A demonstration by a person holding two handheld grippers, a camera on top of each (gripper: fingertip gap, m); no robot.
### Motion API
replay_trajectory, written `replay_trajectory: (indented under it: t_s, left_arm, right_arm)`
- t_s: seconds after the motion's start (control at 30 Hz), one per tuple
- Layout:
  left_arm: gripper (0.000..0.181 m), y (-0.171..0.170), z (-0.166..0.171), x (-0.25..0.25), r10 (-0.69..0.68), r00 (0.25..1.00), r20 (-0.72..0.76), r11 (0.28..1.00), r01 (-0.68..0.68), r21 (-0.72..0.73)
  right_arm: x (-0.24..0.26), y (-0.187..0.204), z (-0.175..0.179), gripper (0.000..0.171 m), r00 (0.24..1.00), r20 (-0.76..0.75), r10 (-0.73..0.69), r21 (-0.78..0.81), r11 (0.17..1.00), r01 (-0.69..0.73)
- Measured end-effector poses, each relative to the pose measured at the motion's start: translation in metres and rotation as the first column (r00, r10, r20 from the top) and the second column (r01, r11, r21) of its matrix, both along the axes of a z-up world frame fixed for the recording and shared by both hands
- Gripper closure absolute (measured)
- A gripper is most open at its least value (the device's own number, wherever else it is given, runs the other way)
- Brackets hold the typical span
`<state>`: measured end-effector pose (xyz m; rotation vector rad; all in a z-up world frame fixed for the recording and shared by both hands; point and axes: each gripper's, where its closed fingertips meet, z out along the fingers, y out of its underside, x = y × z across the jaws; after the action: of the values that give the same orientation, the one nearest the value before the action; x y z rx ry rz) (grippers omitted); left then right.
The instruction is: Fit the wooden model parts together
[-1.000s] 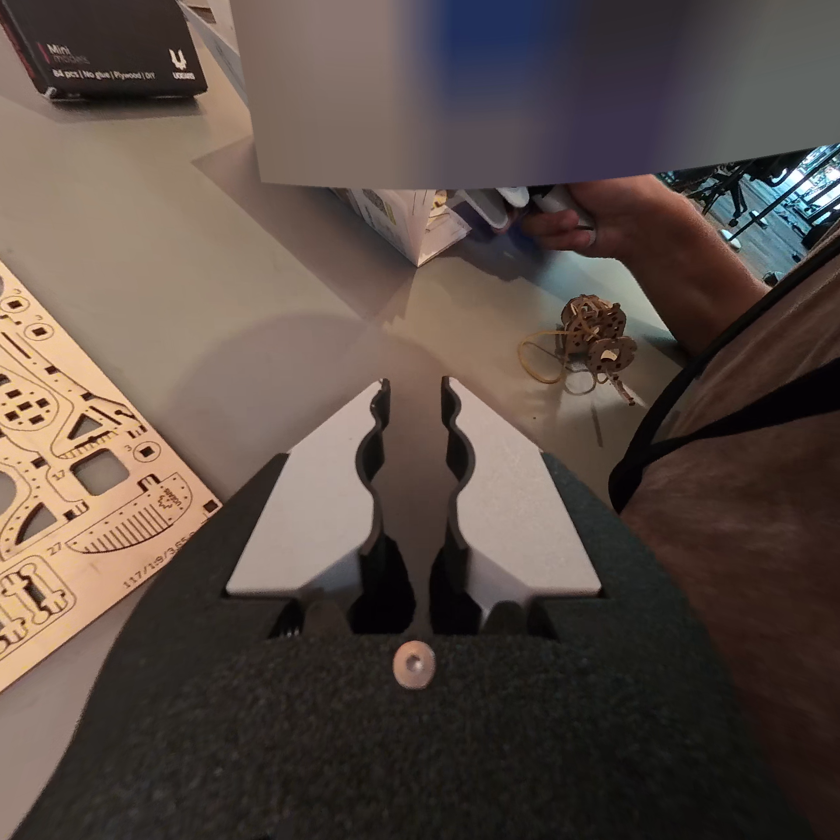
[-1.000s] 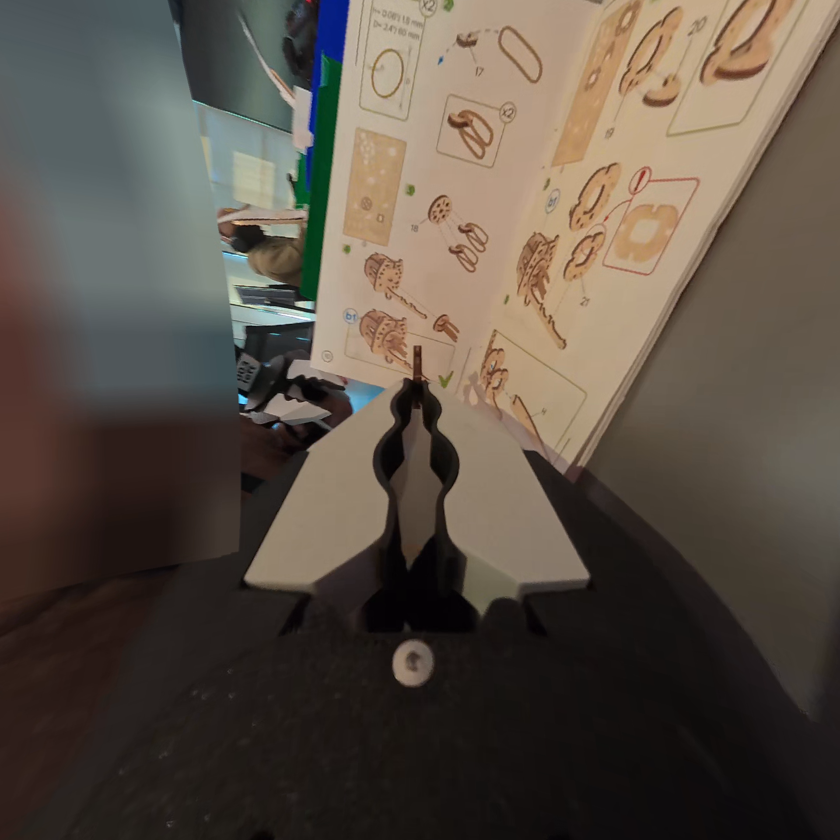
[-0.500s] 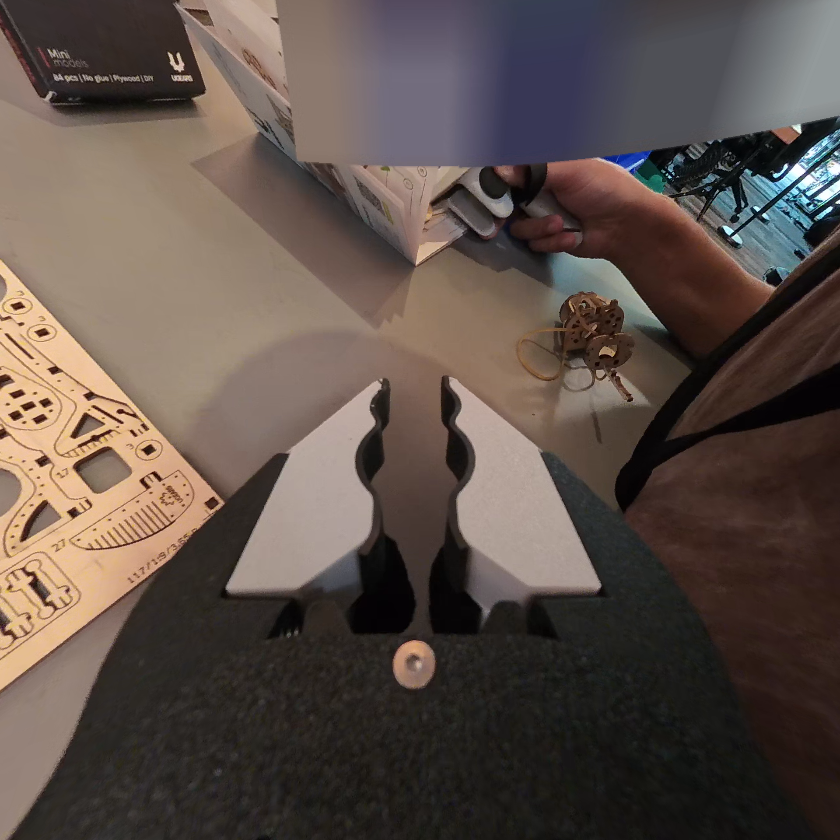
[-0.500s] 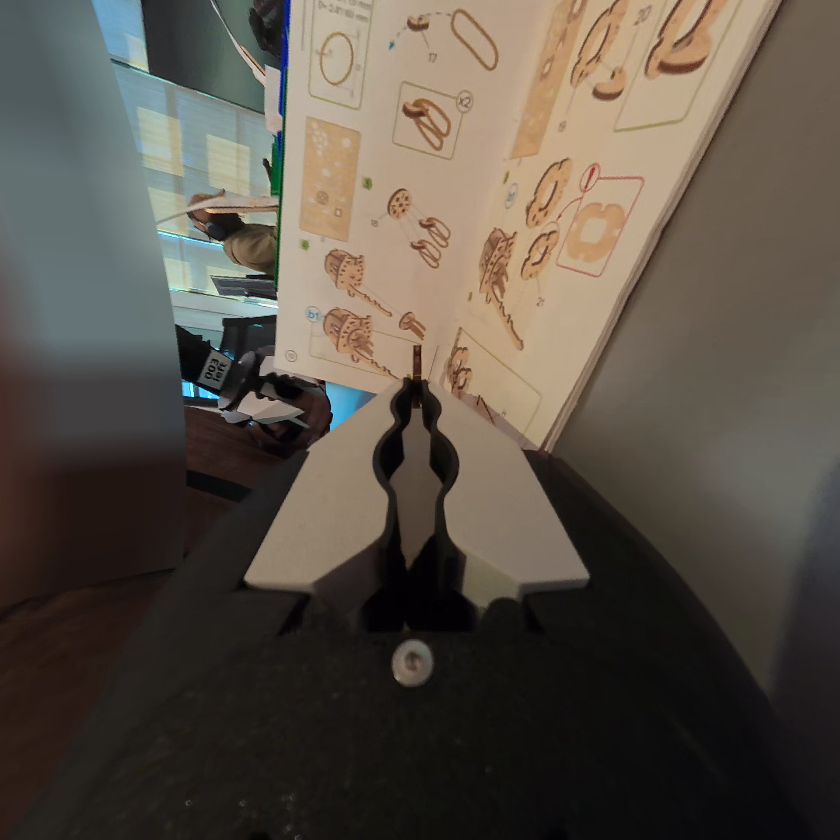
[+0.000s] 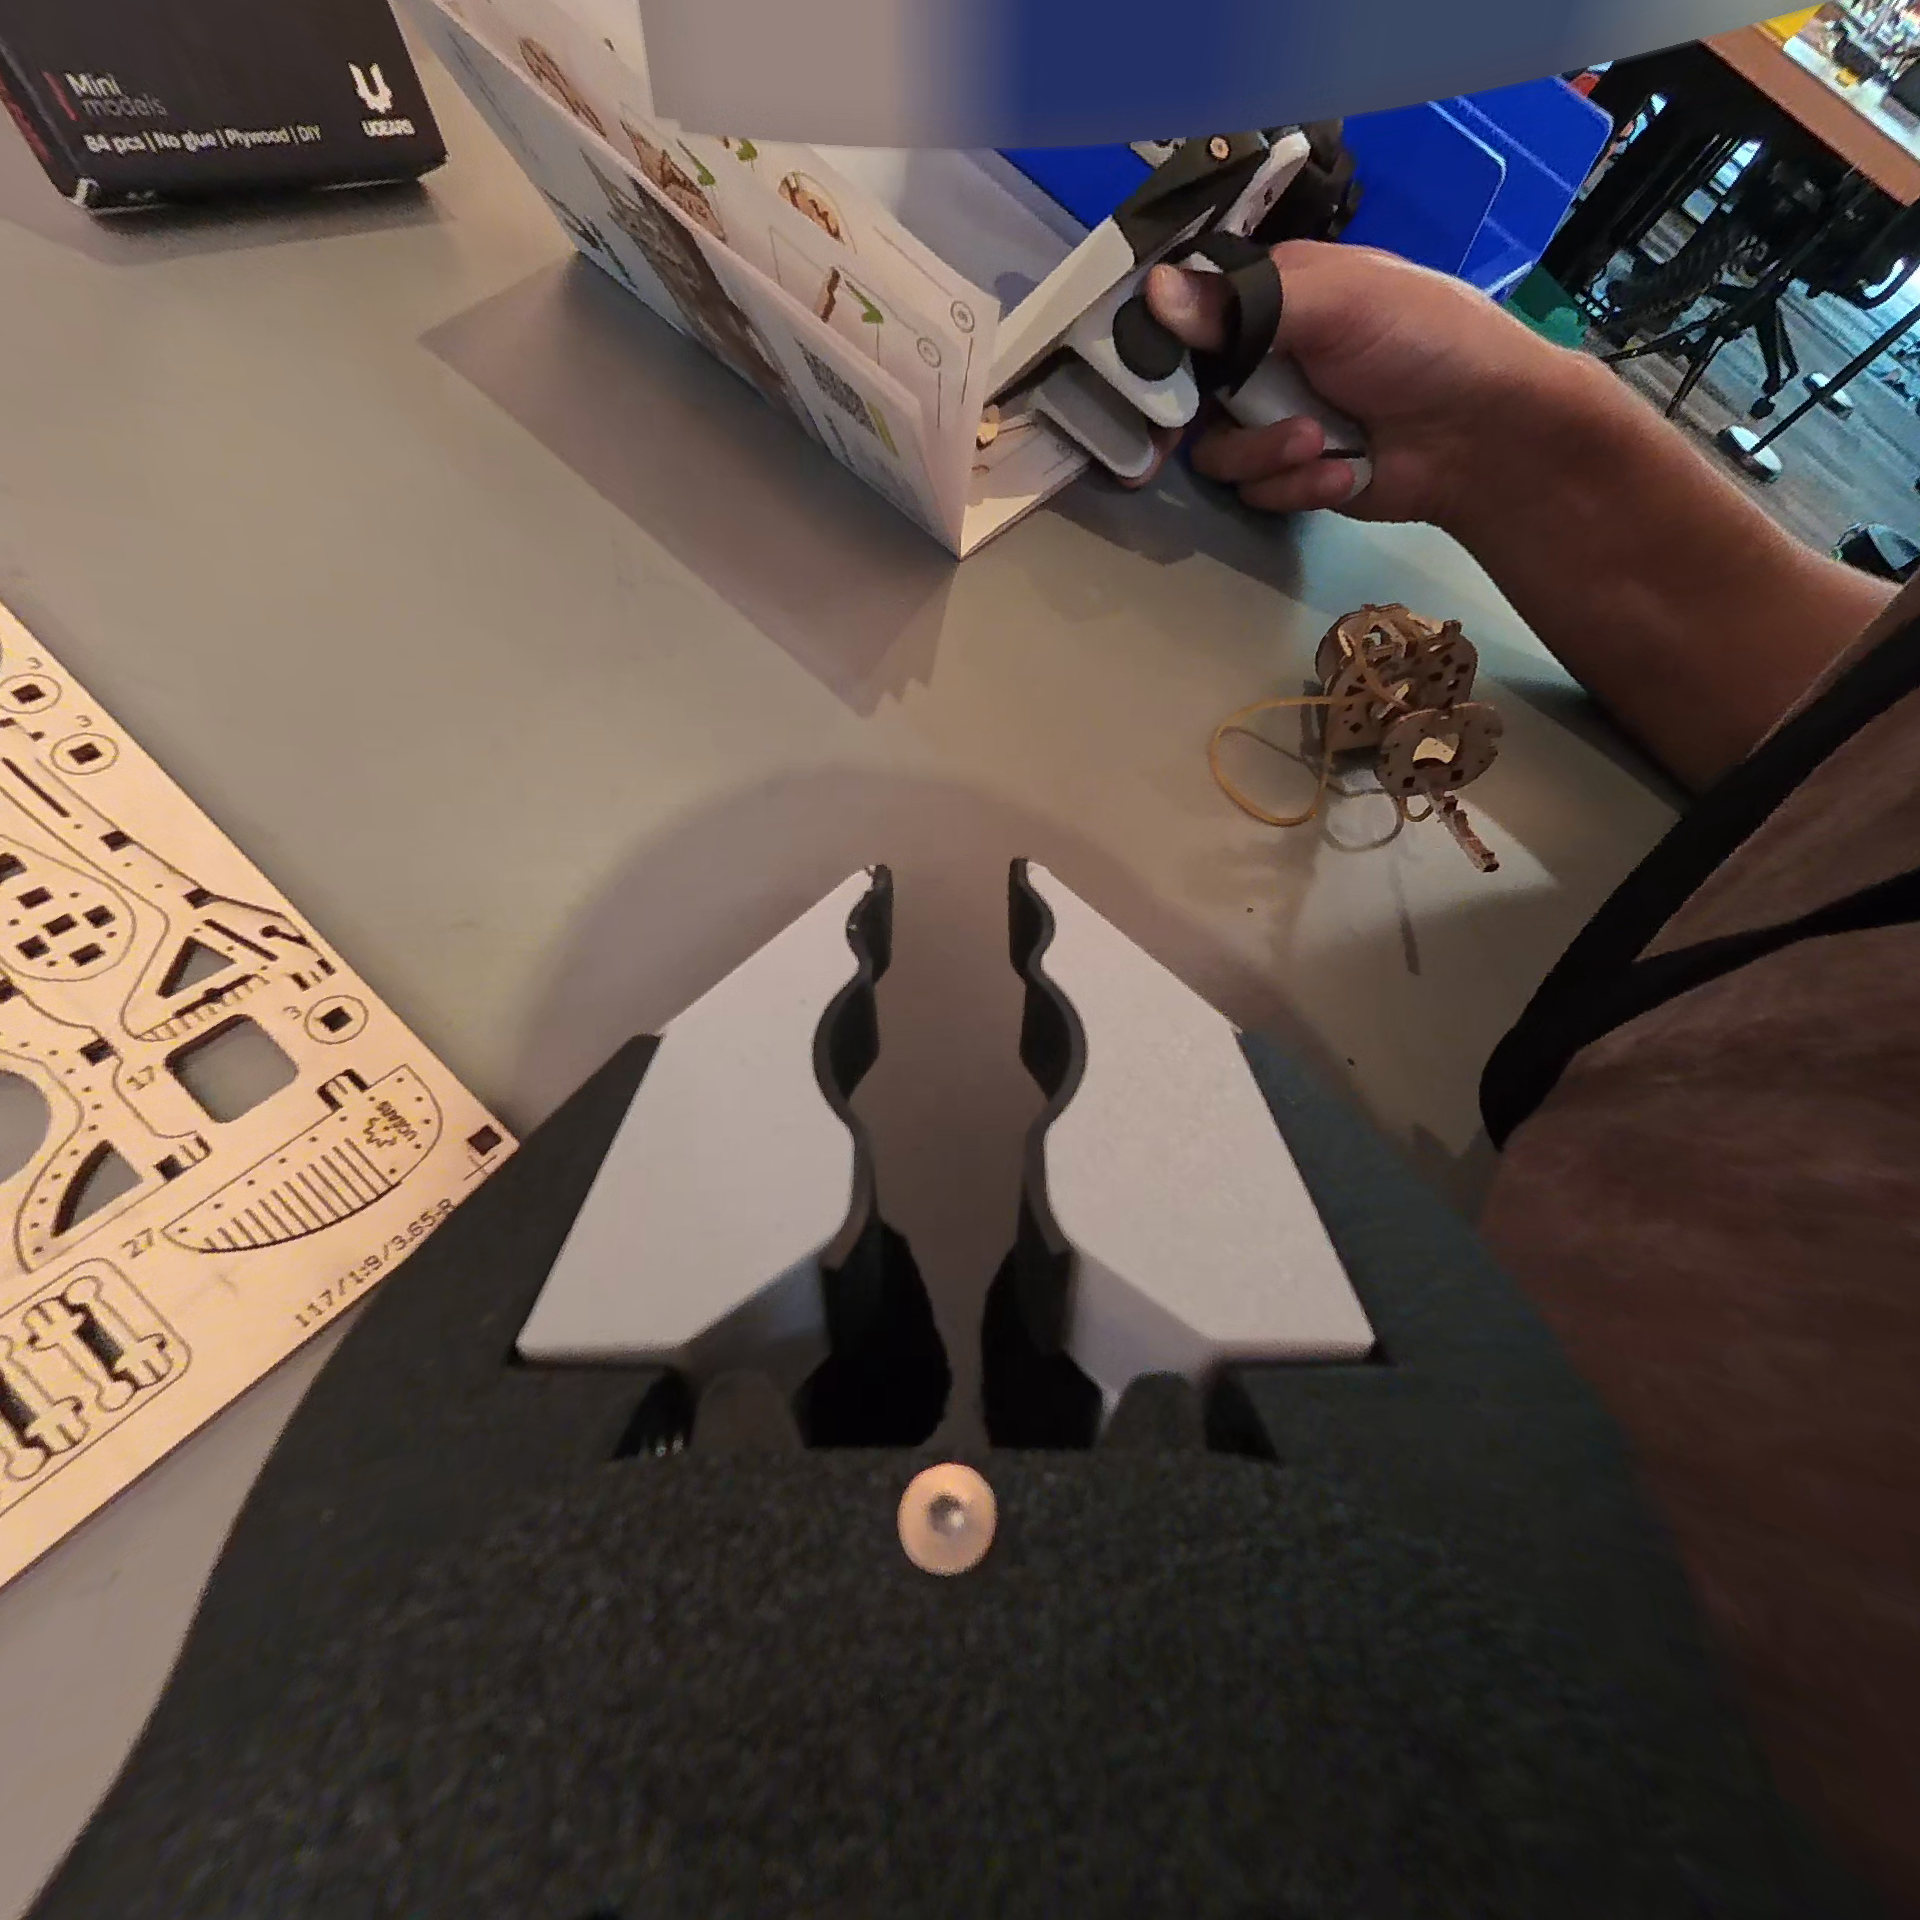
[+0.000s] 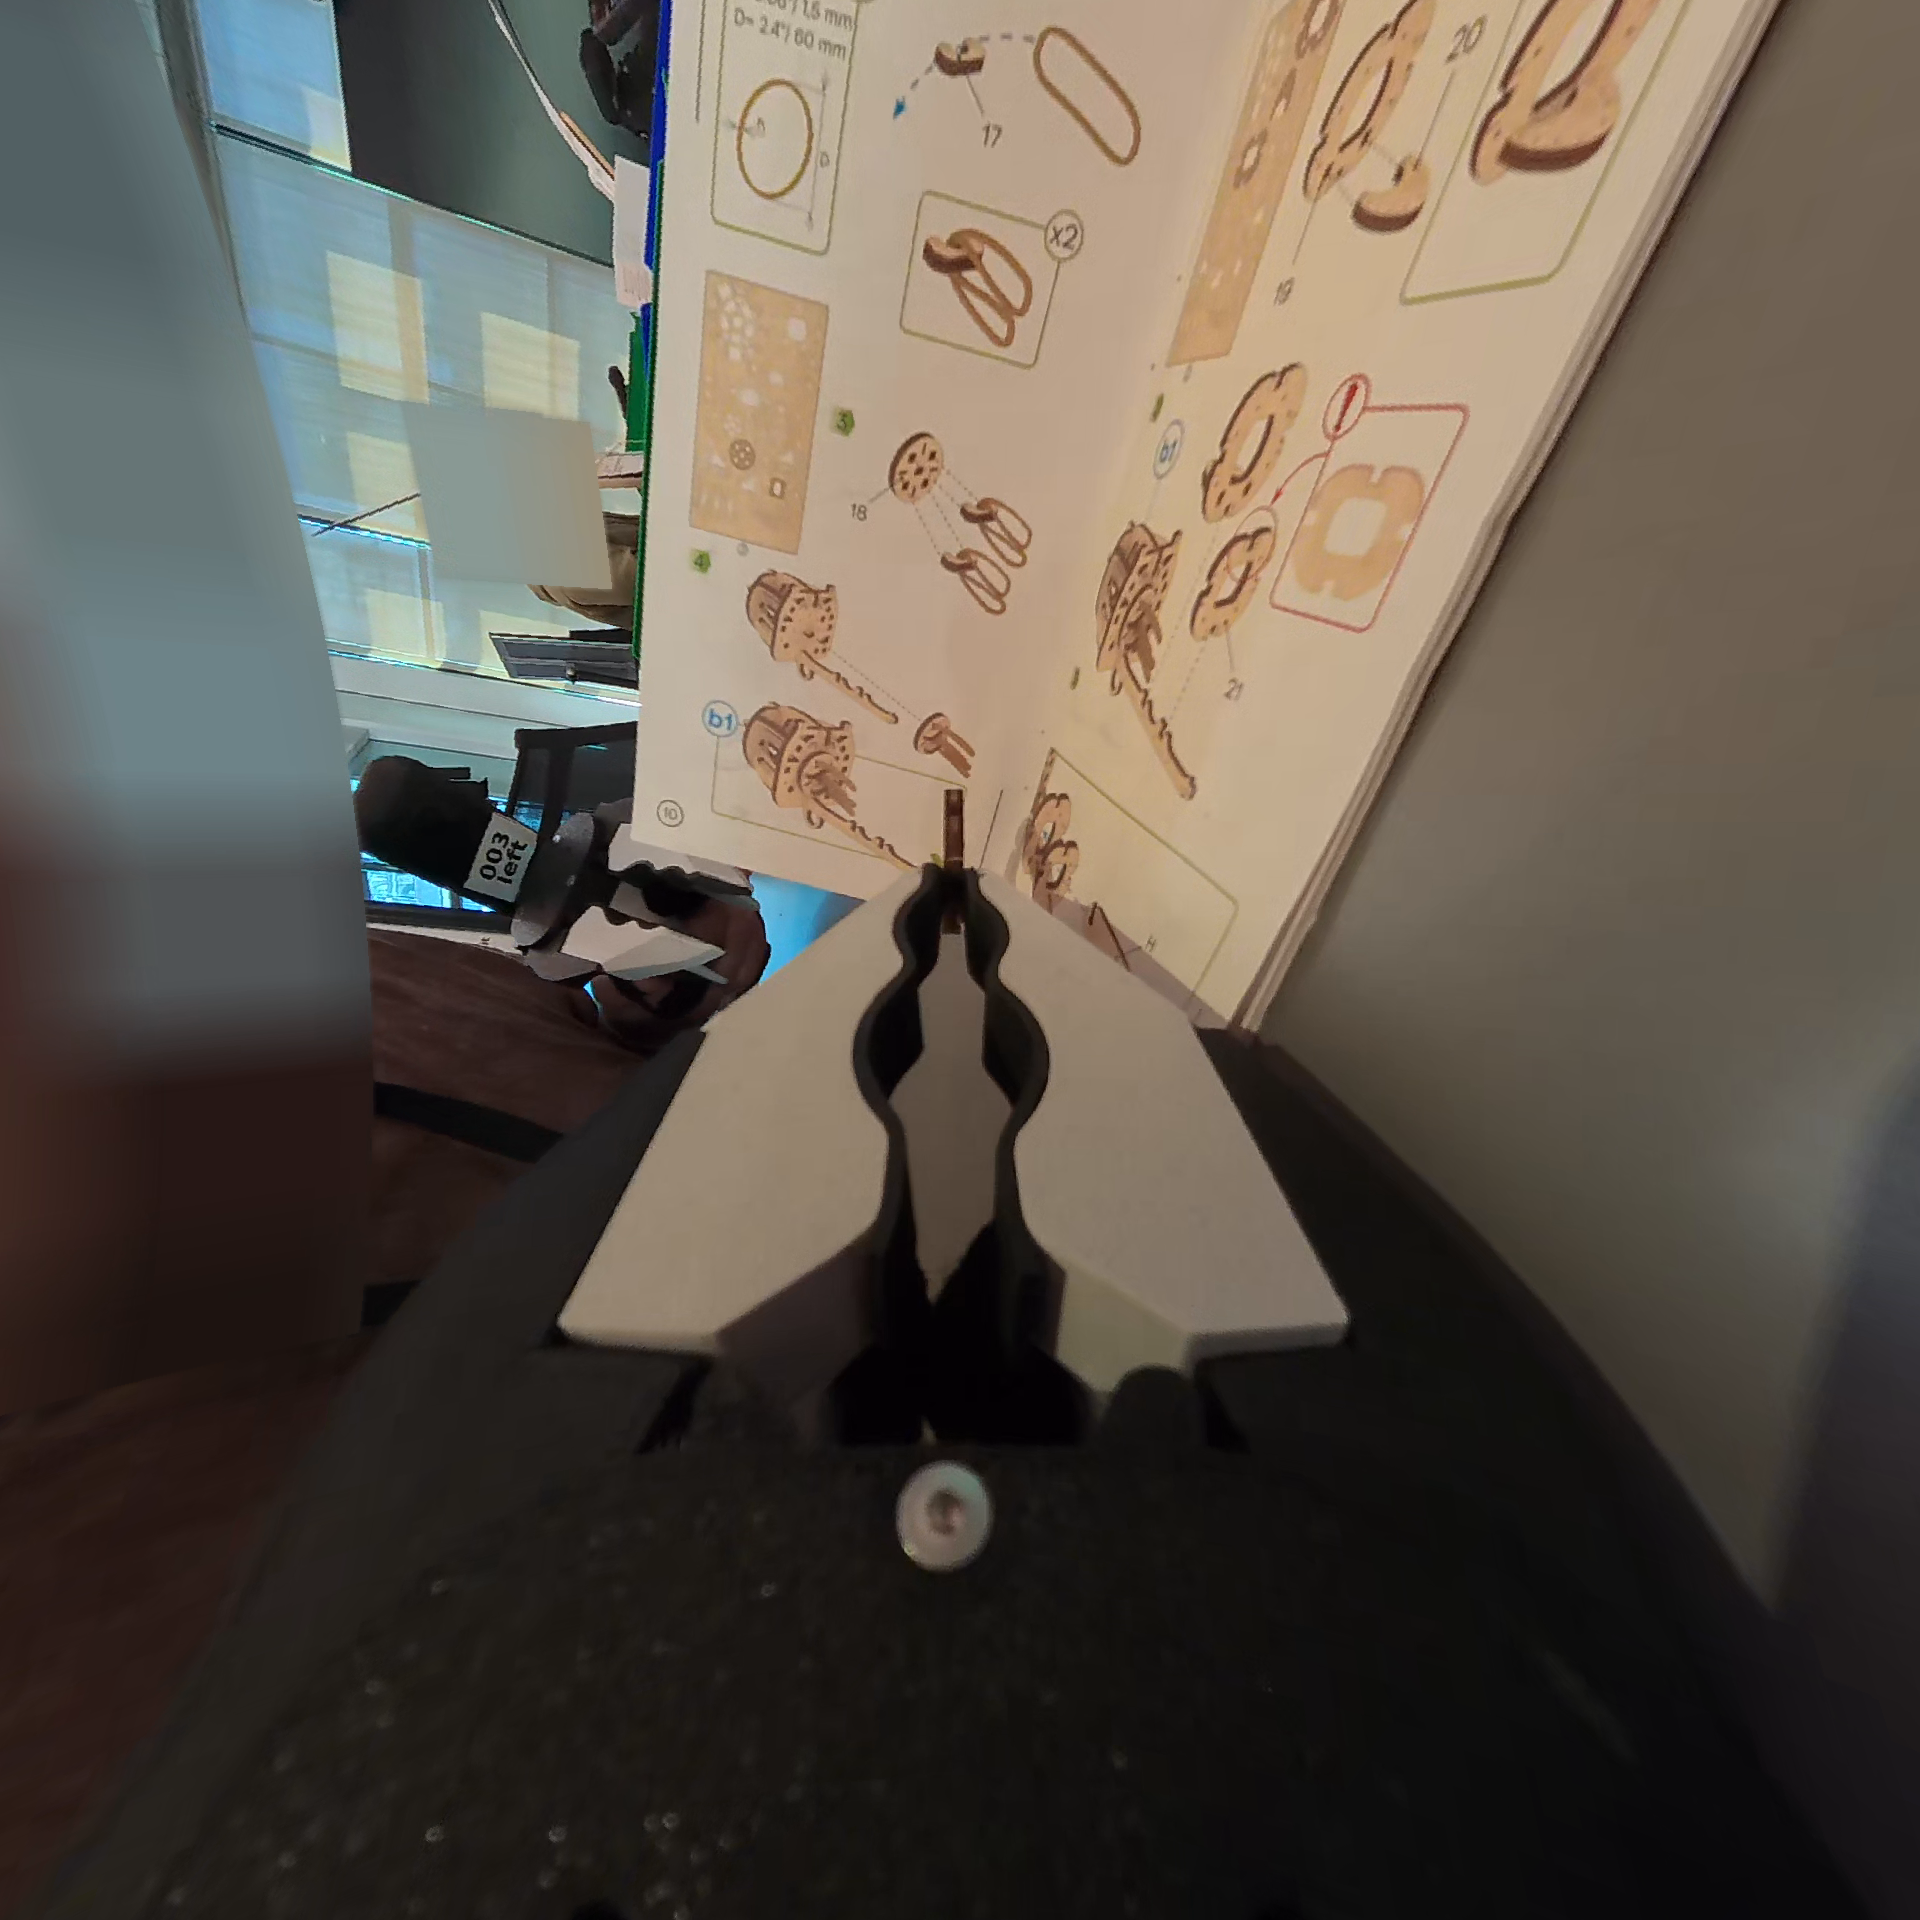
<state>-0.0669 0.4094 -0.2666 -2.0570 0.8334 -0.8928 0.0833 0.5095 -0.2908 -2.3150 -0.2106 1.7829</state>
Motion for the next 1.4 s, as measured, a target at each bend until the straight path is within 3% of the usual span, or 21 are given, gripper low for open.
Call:
replay_trajectory:
  t_s: [1.4]
  left_arm:
    - [0.162, -0.006, 0.009, 0.011, -0.022, 0.999, -0.028, 0.997, 0.024, 0.075]
  right_arm:
    - [0.003, 0.003, 0.004, 0.168, 0.999, -0.029, -0.029, 0.000, 1.000, 0.029]
